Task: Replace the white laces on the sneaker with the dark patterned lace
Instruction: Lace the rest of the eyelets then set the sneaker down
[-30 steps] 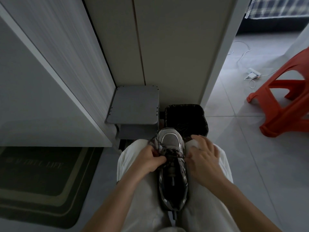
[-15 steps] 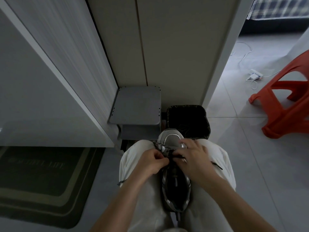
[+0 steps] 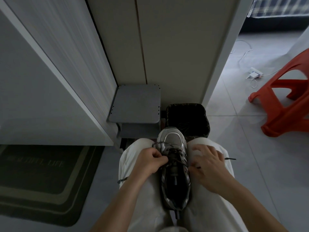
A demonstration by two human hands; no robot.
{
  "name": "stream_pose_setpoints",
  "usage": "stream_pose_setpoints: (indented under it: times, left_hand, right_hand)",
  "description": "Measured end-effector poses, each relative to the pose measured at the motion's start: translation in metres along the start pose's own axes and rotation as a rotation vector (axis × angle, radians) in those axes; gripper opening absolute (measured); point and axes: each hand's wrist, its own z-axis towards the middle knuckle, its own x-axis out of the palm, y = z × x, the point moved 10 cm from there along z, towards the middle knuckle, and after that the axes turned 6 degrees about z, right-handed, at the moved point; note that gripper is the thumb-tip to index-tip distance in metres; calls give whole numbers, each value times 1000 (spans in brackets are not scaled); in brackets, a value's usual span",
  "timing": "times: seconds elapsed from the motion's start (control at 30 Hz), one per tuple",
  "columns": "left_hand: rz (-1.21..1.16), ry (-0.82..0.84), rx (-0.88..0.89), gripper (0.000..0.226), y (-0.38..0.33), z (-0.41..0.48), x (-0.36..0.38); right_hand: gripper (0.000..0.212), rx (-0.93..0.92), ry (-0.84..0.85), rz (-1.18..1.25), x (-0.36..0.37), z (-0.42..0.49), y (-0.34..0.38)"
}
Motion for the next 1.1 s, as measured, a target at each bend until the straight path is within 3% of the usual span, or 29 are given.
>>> stream_pose_setpoints:
  times: [0.1, 0.23, 0.3, 0.47, 0.57, 0.9, 1.1]
  left_hand:
    - [-7, -40, 1, 15, 0, 0, -5]
    - [-3, -86, 8, 13, 2, -3, -7]
    - [-14, -90, 12, 11, 2, -3, -6]
    - [-7, -48, 57, 25, -6, -2, -1]
    - [1, -52, 39, 21, -2, -1, -2]
    - [18, -73, 38, 15, 0, 2, -2]
    - [77, -77, 88, 11, -14, -3, -2]
  right_hand:
    - [6, 97, 42, -65, -14, -22, -35]
    - [15, 328, 226, -291, -22, -43, -91]
    - [17, 295, 223, -262, -21, -33, -81]
    - [24, 107, 2, -23, -9, 19, 1]
    - [25, 34, -4, -20, 16, 35, 33]
    - [9, 27, -19, 72, 4, 16, 21]
    - [12, 56, 26, 103, -5, -4, 2]
